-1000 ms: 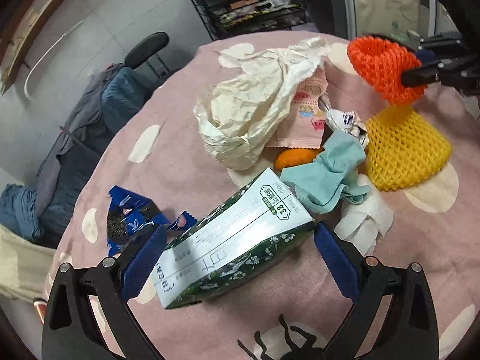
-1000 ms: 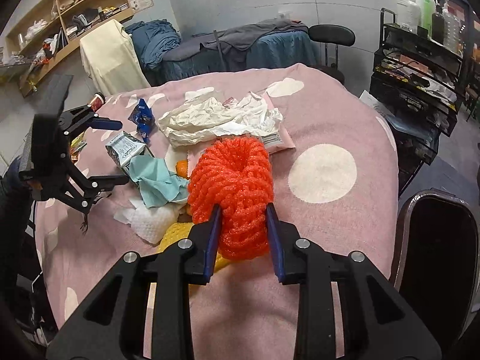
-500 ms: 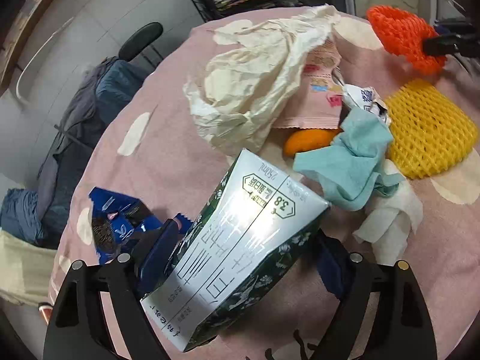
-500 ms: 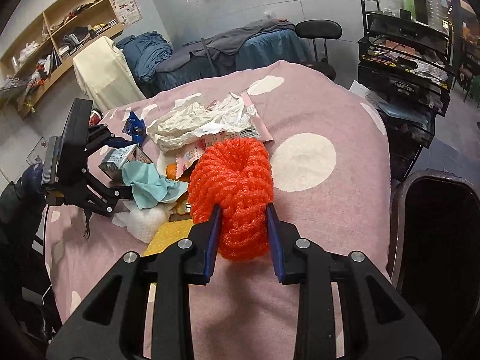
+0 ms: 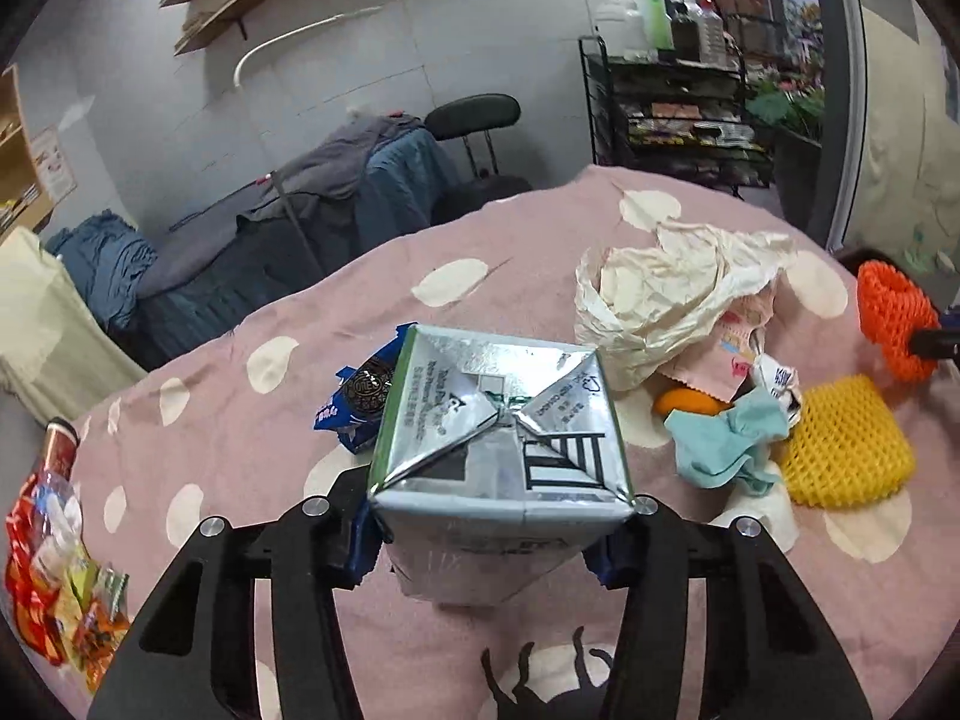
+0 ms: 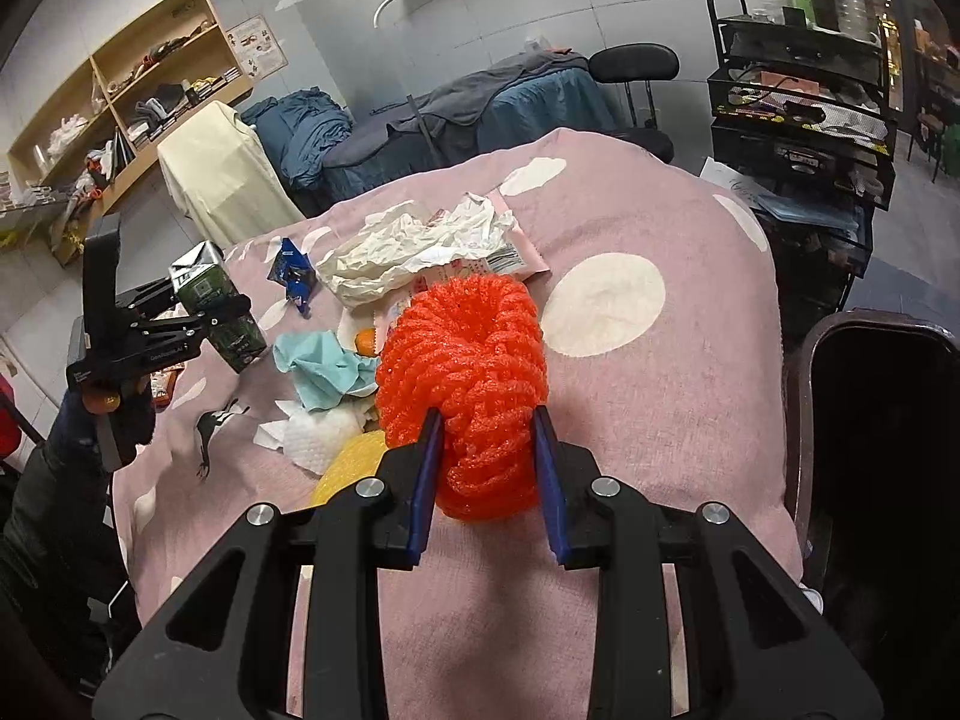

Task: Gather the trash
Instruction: 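Grasp the green milk carton with the left gripper while the right holds the orange net, then drop the orange net into the bin with the right gripper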

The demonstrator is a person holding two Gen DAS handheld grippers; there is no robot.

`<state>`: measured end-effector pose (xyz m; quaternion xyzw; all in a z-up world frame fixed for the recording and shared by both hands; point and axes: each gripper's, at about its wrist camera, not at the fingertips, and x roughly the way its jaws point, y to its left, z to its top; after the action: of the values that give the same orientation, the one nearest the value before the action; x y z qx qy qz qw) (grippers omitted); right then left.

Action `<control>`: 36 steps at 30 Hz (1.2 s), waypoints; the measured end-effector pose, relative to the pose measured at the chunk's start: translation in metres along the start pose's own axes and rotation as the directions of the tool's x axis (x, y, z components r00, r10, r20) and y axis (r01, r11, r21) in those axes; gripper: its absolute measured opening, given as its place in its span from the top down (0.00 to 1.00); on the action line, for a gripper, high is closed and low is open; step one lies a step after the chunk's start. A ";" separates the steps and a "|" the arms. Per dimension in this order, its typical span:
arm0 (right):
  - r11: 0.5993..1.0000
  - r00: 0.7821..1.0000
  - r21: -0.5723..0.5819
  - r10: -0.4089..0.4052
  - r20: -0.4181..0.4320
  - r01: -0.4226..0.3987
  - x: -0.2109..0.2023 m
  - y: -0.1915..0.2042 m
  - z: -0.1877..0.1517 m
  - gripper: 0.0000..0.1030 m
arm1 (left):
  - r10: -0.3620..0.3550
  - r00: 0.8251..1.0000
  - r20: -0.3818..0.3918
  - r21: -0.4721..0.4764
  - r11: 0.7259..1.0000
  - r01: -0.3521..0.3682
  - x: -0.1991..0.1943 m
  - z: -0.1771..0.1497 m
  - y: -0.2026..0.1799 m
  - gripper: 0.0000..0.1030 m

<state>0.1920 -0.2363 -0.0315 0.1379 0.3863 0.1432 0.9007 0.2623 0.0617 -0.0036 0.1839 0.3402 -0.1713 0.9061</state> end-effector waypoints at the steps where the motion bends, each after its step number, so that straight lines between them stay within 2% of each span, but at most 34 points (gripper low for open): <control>1: 1.000 1.000 0.004 0.004 0.004 -0.004 -0.003 -0.001 -0.001 0.70 | 0.002 1.000 0.009 -0.019 1.000 -0.002 -0.005 -0.001 -0.004 0.52; 9: 0.999 0.998 0.035 0.029 0.047 -0.031 -0.023 -0.012 -0.012 0.70 | -0.036 0.994 0.106 -0.113 0.992 0.049 -0.043 -0.003 -0.033 0.52; 13: 0.998 0.996 0.050 0.027 0.081 -0.031 -0.039 -0.020 -0.020 0.70 | -0.070 0.983 0.170 -0.113 0.989 0.090 -0.069 0.001 -0.059 0.52; 17: 0.997 0.992 0.076 -0.009 0.123 0.000 -0.058 -0.033 -0.028 0.70 | -0.123 0.970 0.209 -0.099 0.984 0.146 -0.084 0.006 -0.090 0.52; 21: 0.989 0.981 0.122 -0.099 0.165 0.079 -0.078 -0.054 -0.037 0.70 | -0.187 0.954 0.233 -0.099 0.972 0.214 -0.090 0.015 -0.121 0.52; 25: 0.960 0.953 0.181 -0.245 0.177 0.213 -0.093 -0.084 -0.047 0.70 | -0.265 0.936 0.232 -0.096 0.951 0.294 -0.090 0.026 -0.153 0.52; 30: 0.896 0.911 0.278 -0.391 0.127 0.346 -0.101 -0.130 -0.064 0.70 | -0.357 0.911 0.206 -0.094 0.920 0.382 -0.086 0.034 -0.190 0.52; 36: 0.836 0.890 0.362 -0.455 0.034 0.413 -0.090 -0.175 -0.089 0.68 | -0.443 0.880 0.170 -0.081 0.884 0.460 -0.075 0.041 -0.229 0.52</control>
<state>0.0943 -0.4183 -0.0945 0.2105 0.3725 -0.1434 0.8924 0.1321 -0.1433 0.0261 0.0318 0.3157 -0.3705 0.8730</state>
